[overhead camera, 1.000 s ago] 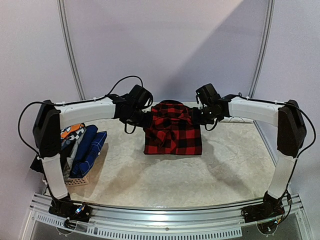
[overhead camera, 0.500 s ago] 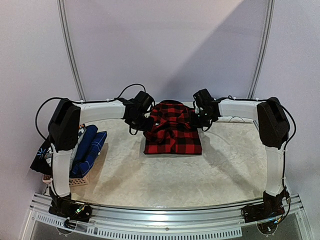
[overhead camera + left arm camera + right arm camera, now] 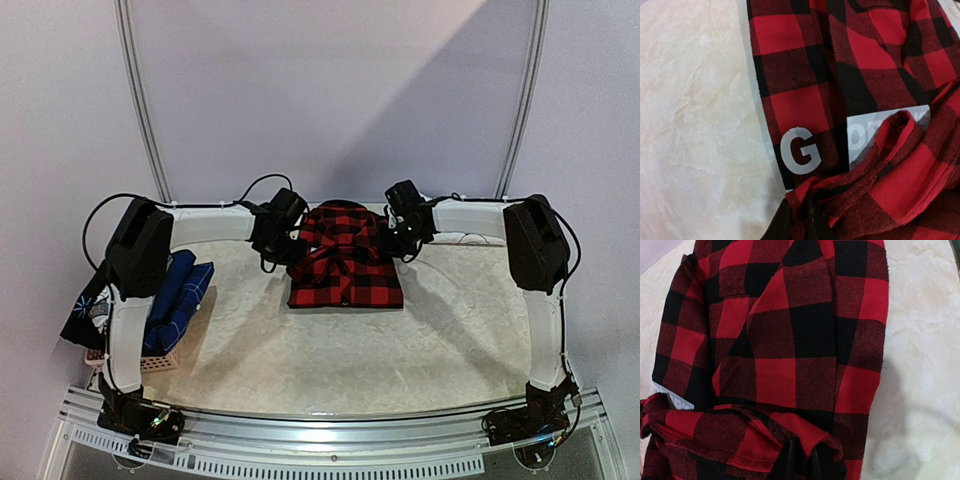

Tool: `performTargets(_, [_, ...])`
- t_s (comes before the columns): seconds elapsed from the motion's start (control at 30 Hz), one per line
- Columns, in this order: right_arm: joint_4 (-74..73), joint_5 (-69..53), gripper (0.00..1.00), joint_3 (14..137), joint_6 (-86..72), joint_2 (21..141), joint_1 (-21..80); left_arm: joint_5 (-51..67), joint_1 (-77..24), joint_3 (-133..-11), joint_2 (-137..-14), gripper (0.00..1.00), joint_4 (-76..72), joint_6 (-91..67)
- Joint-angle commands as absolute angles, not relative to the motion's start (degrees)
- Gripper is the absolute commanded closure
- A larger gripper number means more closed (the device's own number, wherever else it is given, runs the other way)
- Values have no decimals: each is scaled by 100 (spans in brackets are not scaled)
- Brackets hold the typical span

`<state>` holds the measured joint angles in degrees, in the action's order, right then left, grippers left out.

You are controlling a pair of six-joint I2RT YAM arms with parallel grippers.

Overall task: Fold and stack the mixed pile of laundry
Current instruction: Fold the 2/3-rectangle-folded shirt at the center of the board.

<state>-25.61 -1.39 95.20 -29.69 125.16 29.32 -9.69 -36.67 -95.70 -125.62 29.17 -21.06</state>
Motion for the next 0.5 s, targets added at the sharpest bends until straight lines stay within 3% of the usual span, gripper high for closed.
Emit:
performTargets(0.0, [-2522, -214, 81, 9699, -3001, 12606, 2852, -1070, -3577, -9626, -12576, 84, 2686, -2009])
performTargets(0.27, [-2714, -195, 48, 10149, -2802, 12434, 2851, -1279, -3577, -9526, -12189, 55, 2516, -1909])
performTargets(0.37, [-2910, -66, 40, 10381, -2666, 12372, 2834, -1407, -3577, -9387, -11934, 41, 2439, -1857])
performTargets(0.47, [-2991, 108, 35, 10459, -2573, 12204, 2839, -1542, -3577, -9134, -11643, 35, 2423, -1869])
